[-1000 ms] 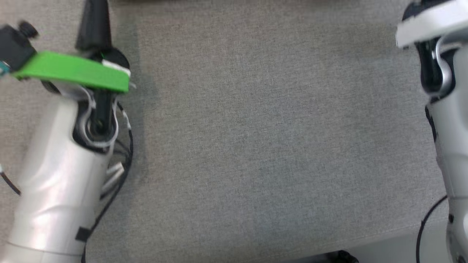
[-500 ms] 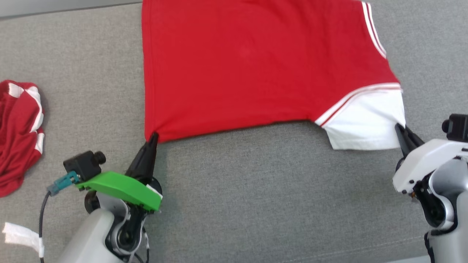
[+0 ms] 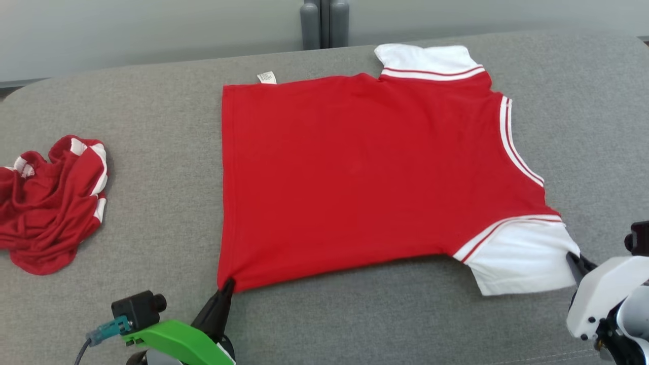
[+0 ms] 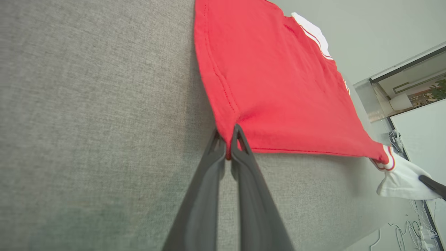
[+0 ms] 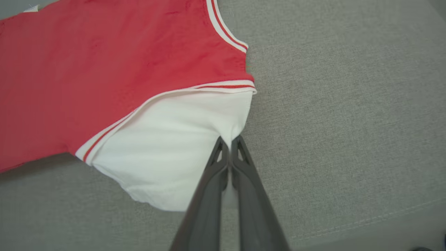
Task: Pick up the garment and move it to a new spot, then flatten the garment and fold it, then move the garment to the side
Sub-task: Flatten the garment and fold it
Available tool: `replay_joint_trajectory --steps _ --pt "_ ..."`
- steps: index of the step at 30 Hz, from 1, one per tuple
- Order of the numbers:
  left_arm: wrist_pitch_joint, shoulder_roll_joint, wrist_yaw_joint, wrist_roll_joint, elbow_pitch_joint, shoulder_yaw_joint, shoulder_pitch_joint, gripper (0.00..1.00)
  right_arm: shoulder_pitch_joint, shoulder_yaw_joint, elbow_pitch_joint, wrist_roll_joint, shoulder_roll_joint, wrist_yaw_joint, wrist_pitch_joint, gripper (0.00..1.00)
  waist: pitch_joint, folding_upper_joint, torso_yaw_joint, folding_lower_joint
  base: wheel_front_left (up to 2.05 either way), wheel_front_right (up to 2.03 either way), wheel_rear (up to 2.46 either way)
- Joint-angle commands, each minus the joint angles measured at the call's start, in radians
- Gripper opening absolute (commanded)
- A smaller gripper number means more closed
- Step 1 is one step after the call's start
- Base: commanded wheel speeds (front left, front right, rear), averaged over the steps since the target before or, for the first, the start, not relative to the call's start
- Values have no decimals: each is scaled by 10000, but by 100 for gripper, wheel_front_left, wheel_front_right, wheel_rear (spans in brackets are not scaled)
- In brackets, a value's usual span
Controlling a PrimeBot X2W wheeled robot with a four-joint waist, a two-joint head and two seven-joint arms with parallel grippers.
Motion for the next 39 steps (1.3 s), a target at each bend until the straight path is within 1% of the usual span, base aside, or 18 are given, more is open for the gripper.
replay_joint_trajectory --steps 1,4,7,10,15,17,21,26,29,33,39 --pt "86 179 135 64 -126 -27 295 0 294 -89 -172 -38 -6 -18 279 0 -146 0 109 1 0 0 0" --pt "166 349 322 68 -390 -64 551 0 671 -200 -458 138 -6 -18 740 0 -226 0 135 1 0 0 0" --pt "95 435 426 43 -657 43 674 0 723 -345 -675 296 -6 -18 677 0 -278 0 139 1 0 0 0" --pt "104 409 443 85 -862 50 507 0 426 -274 -687 355 -7 -18 421 0 -307 0 139 1 0 0 0" --pt "269 256 541 168 -1096 -21 9 0 -187 68 -439 -82 -2 -18 213 0 -308 0 130 1 0 0 0" --pt "393 206 541 253 -1055 -114 -310 0 -571 230 -197 -252 -145 -17 200 0 -250 0 163 1 0 0 0" --pt "621 -19 598 349 -680 -142 -1065 0 -1392 511 479 -261 -461 -15 155 0 -47 0 225 1 0 0 0" --pt "747 -367 850 480 213 -47 -2076 0 -2493 842 1550 -189 -764 -15 116 0 386 0 287 1 0 0 0" --pt "775 -519 841 538 693 -30 -2551 0 -3088 1059 2091 -157 -911 -15 -25 0 638 0 308 1 0 0 0" --pt "741 -725 844 555 1330 17 -3031 0 -3840 1221 2716 -163 -1014 -15 -482 0 919 0 350 1 0 0 0" --pt "679 -1020 613 588 2013 -55 -3548 0 -4580 1419 3447 -249 -1190 -15 -1267 0 1146 0 490 1 0 0 0"
